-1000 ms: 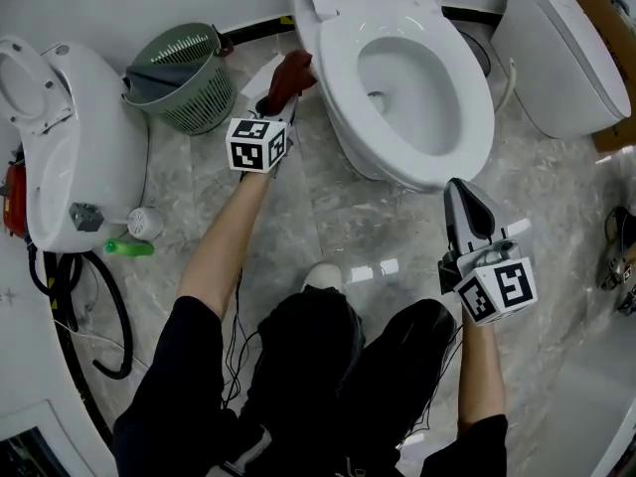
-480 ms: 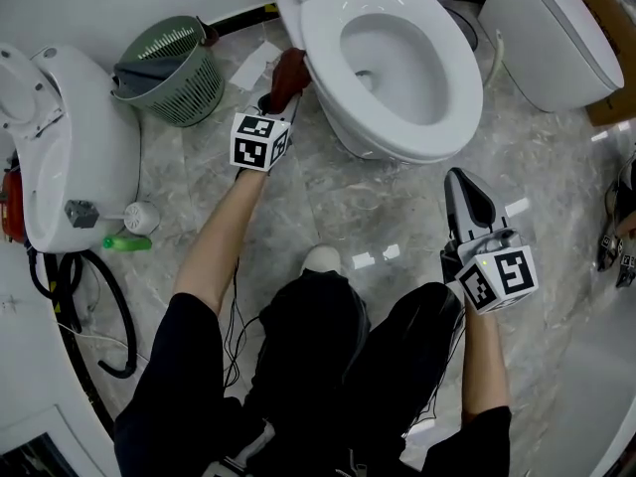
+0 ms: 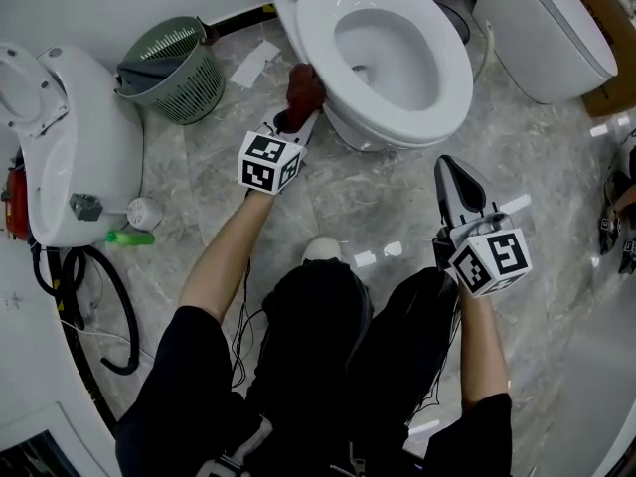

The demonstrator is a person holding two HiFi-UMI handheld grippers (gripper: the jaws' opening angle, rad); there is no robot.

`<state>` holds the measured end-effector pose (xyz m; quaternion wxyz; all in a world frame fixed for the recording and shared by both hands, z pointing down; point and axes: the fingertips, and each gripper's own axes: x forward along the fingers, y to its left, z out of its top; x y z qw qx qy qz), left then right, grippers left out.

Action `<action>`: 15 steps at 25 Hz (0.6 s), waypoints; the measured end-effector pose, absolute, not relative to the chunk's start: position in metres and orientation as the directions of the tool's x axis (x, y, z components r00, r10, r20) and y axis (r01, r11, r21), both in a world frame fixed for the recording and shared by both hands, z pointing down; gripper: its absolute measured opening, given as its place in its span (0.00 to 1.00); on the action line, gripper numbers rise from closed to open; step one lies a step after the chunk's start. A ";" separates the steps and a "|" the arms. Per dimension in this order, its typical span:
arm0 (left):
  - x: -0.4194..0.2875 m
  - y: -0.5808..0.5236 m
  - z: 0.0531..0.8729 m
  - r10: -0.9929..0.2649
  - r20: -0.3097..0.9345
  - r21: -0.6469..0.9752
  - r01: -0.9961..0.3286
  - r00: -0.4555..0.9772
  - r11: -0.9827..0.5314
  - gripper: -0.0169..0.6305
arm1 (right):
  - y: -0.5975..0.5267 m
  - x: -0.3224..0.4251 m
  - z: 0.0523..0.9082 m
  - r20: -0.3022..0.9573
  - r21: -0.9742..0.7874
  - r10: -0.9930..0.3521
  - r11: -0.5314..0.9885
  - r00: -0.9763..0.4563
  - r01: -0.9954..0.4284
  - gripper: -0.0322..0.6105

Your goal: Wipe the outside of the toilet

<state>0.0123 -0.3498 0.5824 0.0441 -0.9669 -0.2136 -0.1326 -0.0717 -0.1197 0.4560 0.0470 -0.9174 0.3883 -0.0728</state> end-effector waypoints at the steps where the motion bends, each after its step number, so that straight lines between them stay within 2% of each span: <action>1: 0.008 -0.344 0.582 0.412 0.270 -0.018 0.432 0.870 -0.901 0.14 | -0.120 -0.073 0.456 0.095 -0.144 -0.721 -0.693 0.687 -0.707 0.05; 15: -0.030 -0.270 0.571 0.532 0.236 0.001 0.548 0.813 -0.837 0.14 | -0.095 -0.091 0.465 0.087 -0.157 -0.701 -0.712 0.708 -0.685 0.05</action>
